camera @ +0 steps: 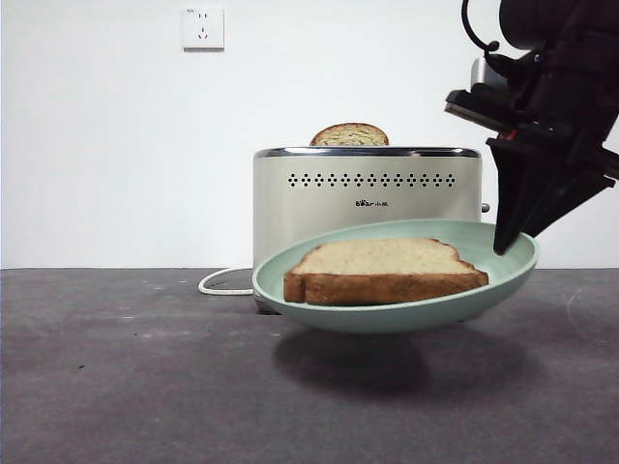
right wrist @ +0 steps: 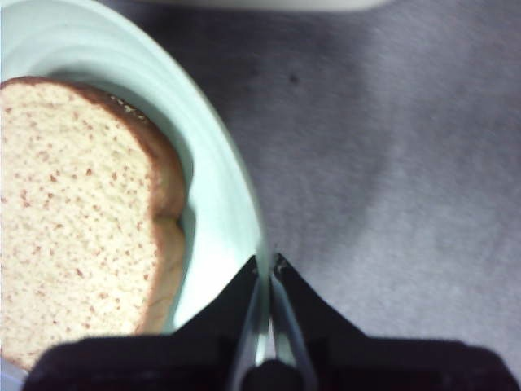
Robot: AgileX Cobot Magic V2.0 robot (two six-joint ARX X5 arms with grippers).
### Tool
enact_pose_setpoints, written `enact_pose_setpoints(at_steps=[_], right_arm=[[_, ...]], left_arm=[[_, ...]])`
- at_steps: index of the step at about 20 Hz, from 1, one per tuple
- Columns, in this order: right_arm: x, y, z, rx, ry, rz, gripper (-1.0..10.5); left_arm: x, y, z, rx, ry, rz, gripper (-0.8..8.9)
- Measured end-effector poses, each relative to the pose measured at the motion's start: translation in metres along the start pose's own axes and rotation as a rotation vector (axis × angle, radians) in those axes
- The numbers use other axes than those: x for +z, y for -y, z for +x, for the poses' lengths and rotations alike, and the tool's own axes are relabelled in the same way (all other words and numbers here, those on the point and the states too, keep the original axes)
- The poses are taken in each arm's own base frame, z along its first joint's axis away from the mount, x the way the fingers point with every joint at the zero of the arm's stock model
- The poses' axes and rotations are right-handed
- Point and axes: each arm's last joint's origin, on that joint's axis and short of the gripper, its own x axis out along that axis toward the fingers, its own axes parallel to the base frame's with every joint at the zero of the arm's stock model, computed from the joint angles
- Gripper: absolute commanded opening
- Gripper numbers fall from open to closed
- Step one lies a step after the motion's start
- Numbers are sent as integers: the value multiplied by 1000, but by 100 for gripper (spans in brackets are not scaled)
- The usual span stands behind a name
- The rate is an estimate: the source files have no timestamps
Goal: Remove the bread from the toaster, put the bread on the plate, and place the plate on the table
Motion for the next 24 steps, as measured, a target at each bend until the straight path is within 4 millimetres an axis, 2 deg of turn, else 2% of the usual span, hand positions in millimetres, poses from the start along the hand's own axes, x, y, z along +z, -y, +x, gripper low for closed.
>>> enact_pose_setpoints(at_steps=[9, 18, 21, 22, 24], right_arm=[[5, 12, 41, -18, -106, 22, -13], [8, 32, 65, 1, -165, 63, -13], [9, 34, 67, 9, -173, 59, -8], [9, 34, 67, 9, -171, 56, 27], [10, 34, 69, 0, -163, 44, 277]], left_arm=[[-4, 0, 0, 0, -38, 3, -8], [-7, 0, 0, 1, -68, 5, -8], [-7, 0, 0, 1, -68, 5, -8], [-7, 0, 0, 1, -68, 5, -8], [-7, 0, 0, 1, -68, 5, -8]])
